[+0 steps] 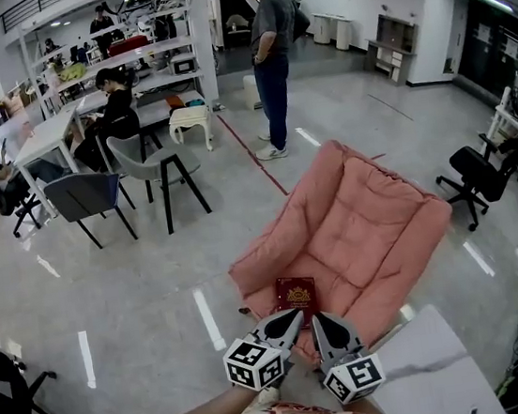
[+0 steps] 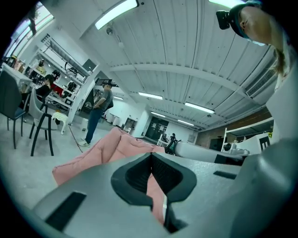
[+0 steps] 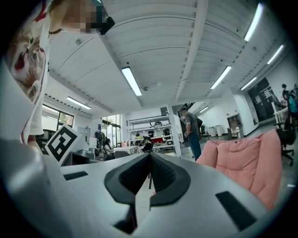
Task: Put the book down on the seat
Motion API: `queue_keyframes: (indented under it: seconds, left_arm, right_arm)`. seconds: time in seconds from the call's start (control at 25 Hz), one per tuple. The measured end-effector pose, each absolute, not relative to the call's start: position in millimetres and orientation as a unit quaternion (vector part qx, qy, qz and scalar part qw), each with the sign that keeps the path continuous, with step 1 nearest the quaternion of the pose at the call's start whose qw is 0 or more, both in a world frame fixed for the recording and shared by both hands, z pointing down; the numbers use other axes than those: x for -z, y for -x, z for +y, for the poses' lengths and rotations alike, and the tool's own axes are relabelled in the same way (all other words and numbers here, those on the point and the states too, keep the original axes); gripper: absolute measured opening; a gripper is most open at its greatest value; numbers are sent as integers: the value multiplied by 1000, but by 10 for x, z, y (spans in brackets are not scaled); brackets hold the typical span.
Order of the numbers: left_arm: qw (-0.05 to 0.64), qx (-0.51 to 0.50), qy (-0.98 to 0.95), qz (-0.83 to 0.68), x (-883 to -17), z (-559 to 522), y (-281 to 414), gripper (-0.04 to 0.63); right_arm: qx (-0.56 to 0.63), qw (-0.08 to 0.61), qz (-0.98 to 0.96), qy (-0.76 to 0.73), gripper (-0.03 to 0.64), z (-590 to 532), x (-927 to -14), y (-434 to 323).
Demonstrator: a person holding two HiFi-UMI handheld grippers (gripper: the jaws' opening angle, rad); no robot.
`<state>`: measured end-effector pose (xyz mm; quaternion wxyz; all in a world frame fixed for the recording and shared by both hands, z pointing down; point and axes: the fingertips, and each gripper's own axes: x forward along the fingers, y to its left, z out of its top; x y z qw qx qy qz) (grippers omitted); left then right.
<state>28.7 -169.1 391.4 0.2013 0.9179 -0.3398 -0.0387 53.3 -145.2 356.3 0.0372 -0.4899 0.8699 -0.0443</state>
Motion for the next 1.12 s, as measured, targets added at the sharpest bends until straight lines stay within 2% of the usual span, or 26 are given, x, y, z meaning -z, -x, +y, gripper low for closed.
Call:
queue_keyframes:
  seconds: [0.6,1.12]
  left_arm:
    - [210,65,-901,-373,-3954,302,-785,5]
    - [195,76,-897,-389,-3836,947,-731,5]
  right_arm:
    - [39,33,893,448,2,496,-3532,-1006]
    - [39,45,903,426,2,1087,-3485,-942]
